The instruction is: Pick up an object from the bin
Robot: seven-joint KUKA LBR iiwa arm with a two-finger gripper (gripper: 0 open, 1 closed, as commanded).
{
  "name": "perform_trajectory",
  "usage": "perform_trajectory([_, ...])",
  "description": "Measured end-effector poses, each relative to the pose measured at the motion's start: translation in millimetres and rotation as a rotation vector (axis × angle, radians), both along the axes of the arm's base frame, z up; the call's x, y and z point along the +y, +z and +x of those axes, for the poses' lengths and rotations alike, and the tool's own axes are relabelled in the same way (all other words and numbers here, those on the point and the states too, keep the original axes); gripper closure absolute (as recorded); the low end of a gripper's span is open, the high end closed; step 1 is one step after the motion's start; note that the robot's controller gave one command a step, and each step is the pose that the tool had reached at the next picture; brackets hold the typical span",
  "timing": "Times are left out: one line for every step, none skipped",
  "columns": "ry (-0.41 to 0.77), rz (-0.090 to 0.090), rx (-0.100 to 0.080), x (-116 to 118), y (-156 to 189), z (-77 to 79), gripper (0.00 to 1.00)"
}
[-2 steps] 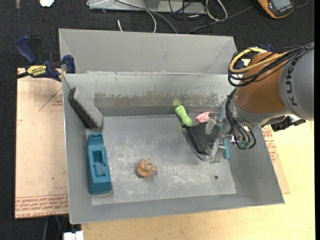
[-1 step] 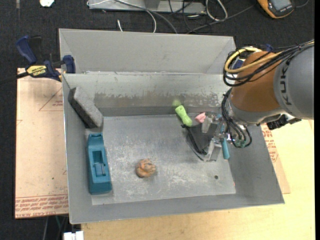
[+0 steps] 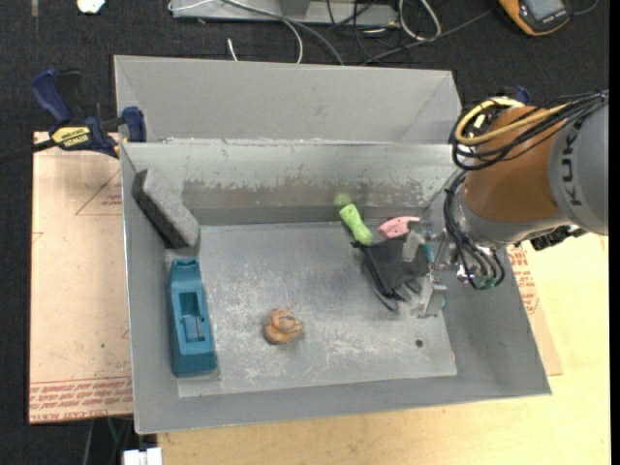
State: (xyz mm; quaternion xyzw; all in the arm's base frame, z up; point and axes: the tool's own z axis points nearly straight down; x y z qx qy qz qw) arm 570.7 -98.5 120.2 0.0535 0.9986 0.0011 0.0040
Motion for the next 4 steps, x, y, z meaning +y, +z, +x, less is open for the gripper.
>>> perform_trajectory([-0.120,0.001,-0.001,1.2,-9.3,2.3,0.00])
perform_trajectory([-0.169,0.003,0.000,10.3,-8.5,4.3,0.00])
perform_trajectory([0.041,0.001,0.001,18.3,55.8,22.5,0.00])
perform_trajectory([0.047,0.000,-0.008,21.2,51.6,23.0,0.00])
